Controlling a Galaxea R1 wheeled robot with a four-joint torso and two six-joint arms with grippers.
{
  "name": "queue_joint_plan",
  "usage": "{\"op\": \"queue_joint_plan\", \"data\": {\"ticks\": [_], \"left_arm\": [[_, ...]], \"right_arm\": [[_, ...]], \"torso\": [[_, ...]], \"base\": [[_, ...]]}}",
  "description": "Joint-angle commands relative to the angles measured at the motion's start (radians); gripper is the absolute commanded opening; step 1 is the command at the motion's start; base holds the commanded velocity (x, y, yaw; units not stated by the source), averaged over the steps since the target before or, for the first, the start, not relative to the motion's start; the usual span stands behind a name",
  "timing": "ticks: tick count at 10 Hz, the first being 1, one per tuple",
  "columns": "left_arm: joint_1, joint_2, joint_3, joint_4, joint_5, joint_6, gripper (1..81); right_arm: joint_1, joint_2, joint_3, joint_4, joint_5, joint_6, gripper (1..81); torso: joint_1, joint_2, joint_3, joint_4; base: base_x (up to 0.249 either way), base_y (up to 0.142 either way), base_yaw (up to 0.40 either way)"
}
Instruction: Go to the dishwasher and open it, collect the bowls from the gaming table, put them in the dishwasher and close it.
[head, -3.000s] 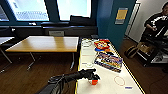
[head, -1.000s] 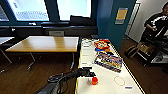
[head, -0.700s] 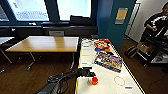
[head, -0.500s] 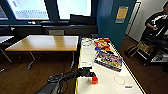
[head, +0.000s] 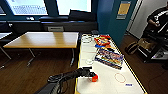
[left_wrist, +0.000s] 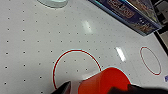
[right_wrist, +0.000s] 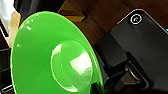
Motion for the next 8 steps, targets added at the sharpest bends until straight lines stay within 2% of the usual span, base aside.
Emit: {"op": "queue_joint_plan", "data": {"ticks": [1, 7, 8], "left_arm": [[-0.165, 0.065, 0.004, 0.009, 0.017, -0.001, 81.1], [-0.123, 0.065, -0.004, 0.012, 0.012, 0.003, 81.1], [-0.114, 0.065, -0.004, 0.022, 0.012, 0.001, 81.1]], "right_arm": [[0.05, -0.044, 0.029, -0.024, -0.076, -0.003, 1.0], [0.05, -0.042, 0.023, -0.024, -0.081, 0.0, 1.0], [0.053, -0.04, 0.017, -0.022, -0.091, 0.002, 1.0]], "torso": [[0.0, 0.0, 0.0, 0.0], [0.0, 0.0, 0.0, 0.0], [0.0, 0.0, 0.0, 0.0]], "base": [[0.0, 0.0, 0.0], [0.0, 0.0, 0.0], [0.0, 0.0, 0.0]]}}
